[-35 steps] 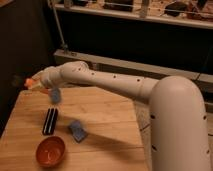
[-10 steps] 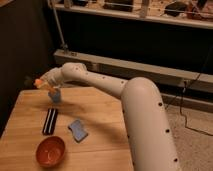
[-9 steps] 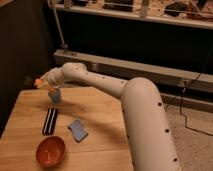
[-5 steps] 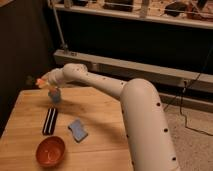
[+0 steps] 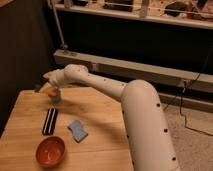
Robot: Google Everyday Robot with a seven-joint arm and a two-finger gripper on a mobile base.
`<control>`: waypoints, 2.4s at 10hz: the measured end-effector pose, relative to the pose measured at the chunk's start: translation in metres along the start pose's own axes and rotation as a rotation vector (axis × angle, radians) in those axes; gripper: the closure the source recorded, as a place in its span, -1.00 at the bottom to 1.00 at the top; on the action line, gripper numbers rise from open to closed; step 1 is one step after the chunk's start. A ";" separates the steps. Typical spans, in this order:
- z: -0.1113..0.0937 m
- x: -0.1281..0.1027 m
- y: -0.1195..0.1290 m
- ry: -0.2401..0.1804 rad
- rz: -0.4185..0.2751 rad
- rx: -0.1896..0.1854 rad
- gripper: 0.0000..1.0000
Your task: Place the pepper in the ceramic cup
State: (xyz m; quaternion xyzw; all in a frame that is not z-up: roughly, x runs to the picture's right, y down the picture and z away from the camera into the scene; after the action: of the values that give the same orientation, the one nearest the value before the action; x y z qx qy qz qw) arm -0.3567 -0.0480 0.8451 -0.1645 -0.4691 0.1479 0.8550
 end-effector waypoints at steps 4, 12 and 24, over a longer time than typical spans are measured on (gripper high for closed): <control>-0.008 -0.003 0.000 0.013 0.006 0.000 -0.60; -0.094 0.001 -0.028 0.300 0.009 0.072 -0.60; -0.093 0.001 -0.027 0.302 0.008 0.070 -0.60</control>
State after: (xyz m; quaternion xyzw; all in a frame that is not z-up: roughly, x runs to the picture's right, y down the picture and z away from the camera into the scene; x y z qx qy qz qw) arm -0.2746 -0.0850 0.8095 -0.1567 -0.3291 0.1409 0.9205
